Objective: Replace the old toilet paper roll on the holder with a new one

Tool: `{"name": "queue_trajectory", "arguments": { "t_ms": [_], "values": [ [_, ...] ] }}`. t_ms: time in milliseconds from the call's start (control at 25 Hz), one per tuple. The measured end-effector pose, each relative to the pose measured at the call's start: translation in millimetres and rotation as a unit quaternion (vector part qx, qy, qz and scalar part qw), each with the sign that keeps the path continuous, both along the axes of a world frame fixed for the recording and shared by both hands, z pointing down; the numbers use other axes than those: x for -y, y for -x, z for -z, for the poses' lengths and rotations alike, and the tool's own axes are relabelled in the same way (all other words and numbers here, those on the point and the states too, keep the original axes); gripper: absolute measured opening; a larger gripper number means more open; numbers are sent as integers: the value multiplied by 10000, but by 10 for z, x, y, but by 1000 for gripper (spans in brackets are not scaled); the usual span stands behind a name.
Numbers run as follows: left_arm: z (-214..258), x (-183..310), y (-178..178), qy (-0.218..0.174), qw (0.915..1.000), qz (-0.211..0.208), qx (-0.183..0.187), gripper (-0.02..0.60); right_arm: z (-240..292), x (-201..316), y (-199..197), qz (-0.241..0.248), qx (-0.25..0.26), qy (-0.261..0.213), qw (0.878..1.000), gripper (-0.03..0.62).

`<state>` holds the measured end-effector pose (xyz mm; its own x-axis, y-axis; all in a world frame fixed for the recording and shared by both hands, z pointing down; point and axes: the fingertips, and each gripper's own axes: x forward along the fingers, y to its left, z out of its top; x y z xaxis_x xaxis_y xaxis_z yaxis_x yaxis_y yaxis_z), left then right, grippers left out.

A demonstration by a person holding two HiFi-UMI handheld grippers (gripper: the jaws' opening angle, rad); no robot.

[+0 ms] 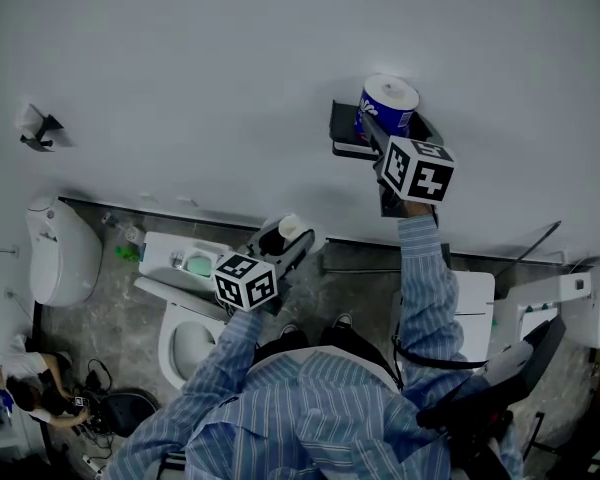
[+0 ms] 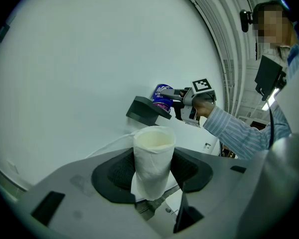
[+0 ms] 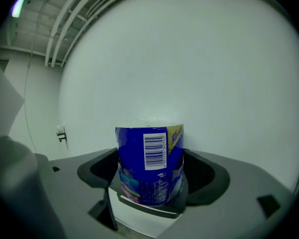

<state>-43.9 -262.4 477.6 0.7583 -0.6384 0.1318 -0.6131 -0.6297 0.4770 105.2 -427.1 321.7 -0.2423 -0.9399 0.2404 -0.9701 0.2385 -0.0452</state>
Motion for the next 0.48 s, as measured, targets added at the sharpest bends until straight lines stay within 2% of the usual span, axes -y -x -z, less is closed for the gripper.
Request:
{"name": "queue_trajectory", "arguments": {
  "t_ms": [480],
  "values": [
    [-52, 42, -222, 35, 9998, -203, 33, 203, -8, 108, 26, 701, -134, 20, 9974, 420]
  ]
}}
